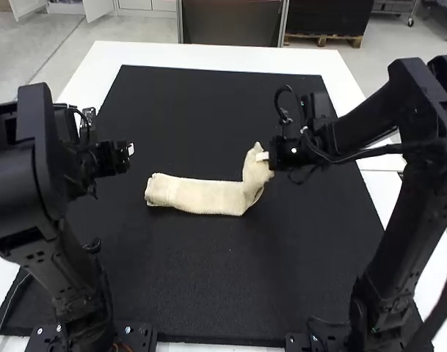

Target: Fold the towel.

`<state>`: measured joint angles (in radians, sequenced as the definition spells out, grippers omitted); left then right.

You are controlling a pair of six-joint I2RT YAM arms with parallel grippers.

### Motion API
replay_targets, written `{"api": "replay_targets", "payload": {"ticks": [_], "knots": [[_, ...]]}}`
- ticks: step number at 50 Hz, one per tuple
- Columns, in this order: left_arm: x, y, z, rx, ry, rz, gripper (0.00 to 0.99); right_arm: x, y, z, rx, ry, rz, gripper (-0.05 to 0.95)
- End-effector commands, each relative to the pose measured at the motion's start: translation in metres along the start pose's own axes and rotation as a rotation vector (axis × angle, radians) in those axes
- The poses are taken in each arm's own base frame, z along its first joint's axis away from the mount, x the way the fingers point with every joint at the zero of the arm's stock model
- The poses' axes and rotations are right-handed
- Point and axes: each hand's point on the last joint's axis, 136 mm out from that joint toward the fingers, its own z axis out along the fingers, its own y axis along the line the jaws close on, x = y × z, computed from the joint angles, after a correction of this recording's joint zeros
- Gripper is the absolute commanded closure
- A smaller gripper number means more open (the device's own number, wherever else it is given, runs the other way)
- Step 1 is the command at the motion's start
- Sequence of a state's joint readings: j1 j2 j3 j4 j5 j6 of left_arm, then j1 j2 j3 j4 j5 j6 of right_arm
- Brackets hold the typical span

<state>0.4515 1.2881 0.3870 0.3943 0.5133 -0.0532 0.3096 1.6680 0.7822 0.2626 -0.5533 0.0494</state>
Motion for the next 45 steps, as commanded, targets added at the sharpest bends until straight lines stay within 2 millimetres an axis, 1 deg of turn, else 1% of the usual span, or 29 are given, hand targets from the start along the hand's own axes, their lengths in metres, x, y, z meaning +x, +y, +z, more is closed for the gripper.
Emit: {"api": "replay_targets", "payload": {"ticks": [1,18,30,37,45], "knots": [[-0.002,0.001,-0.004,-0.008,-0.013,0.021,0.026,-0.014,0.03,0.009,-0.069,-0.009,-0.01,0.92],[0.005,0.0,-0.005,-0.006,0.012,0.028,0.026,-0.023,0.089,0.042,-0.175,0.021,-0.057,0.92],[-0.002,-0.005,-0.015,-0.009,-0.012,0.067,0.026,-0.023,0.115,0.062,-0.224,0.039,-0.076,0.92],[0.0,-0.008,-0.021,-0.01,-0.025,0.073,0.026,-0.017,0.127,0.078,-0.249,0.062,-0.093,0.92],[0.002,-0.01,-0.025,-0.012,-0.03,0.076,0.026,-0.019,0.143,0.09,-0.277,0.066,-0.109,0.92]]}}
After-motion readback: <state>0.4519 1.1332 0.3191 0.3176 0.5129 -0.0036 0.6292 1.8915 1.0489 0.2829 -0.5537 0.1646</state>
